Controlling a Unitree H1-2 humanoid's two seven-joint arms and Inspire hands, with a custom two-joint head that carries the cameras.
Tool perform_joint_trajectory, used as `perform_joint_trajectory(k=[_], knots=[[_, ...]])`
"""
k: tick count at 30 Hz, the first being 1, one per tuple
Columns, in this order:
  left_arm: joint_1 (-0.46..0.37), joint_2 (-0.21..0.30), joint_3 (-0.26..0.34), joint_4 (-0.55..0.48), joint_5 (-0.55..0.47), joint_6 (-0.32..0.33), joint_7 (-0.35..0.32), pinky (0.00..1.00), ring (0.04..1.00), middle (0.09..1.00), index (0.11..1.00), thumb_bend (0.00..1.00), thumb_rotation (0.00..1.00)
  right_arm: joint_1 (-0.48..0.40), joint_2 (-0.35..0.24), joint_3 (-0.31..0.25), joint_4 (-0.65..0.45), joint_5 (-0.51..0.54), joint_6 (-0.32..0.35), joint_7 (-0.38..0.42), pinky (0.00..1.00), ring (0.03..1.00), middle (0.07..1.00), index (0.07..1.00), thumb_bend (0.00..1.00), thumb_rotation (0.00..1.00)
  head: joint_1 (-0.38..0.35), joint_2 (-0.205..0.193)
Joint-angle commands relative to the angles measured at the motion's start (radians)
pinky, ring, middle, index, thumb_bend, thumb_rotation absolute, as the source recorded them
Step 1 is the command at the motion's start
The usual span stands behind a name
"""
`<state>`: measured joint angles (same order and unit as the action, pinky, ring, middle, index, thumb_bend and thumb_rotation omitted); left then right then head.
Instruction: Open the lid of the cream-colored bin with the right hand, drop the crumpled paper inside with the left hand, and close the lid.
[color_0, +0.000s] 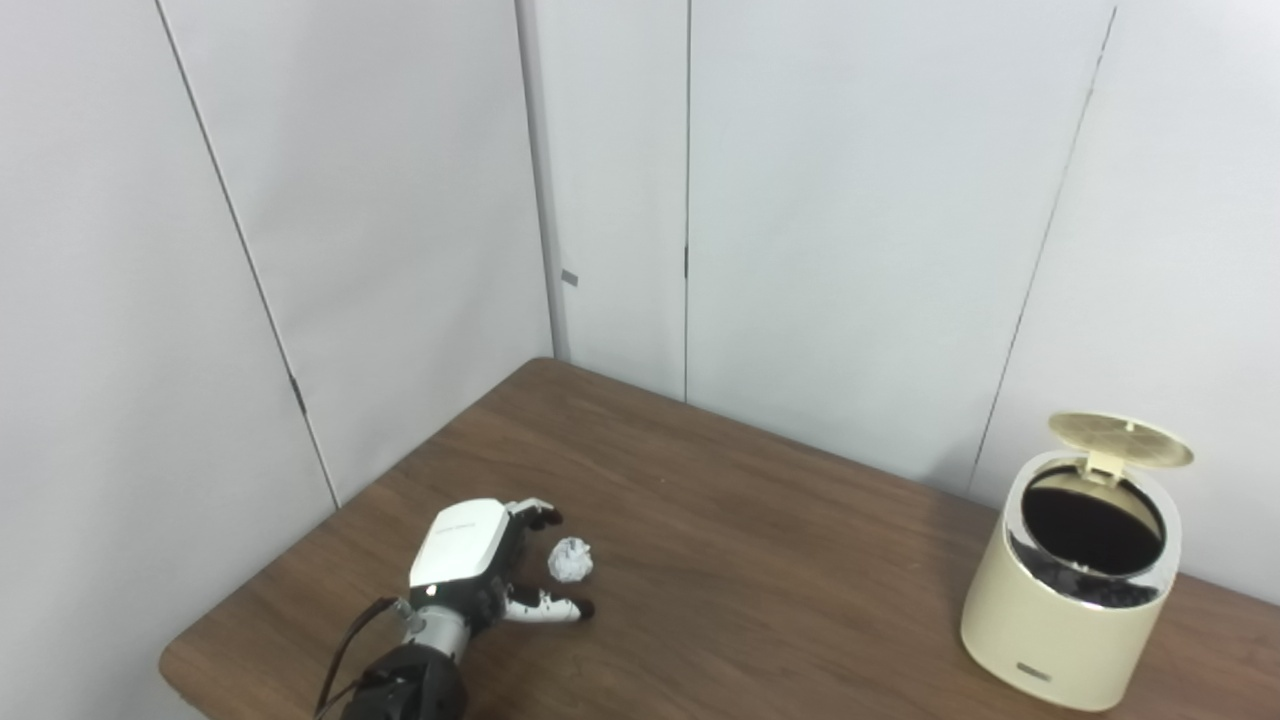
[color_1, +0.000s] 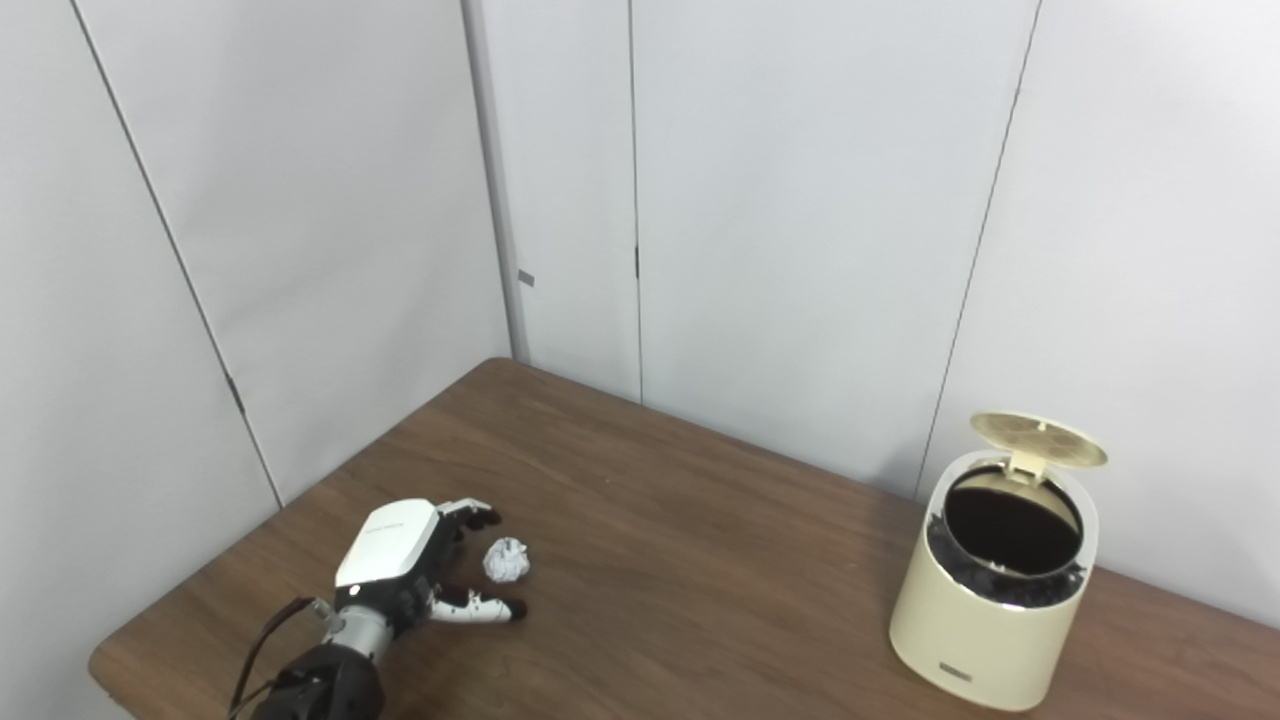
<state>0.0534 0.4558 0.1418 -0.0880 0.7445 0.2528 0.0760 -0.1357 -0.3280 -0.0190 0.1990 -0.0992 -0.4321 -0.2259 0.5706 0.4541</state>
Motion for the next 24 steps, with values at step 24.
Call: perform_joint_trajectory(k=[24], knots=[[-0.074, 0.082, -0.134, 0.035, 0.031, 0.038, -0.073, 0.58, 0.663, 0.705, 0.719, 1.00, 0.42, 0.070, -0.006, -0.027, 0.015, -0.014, -0.037, 0.039, 0.54, 0.731, 0.767, 0.738, 0.65, 0.94, -0.026, 0.006]])
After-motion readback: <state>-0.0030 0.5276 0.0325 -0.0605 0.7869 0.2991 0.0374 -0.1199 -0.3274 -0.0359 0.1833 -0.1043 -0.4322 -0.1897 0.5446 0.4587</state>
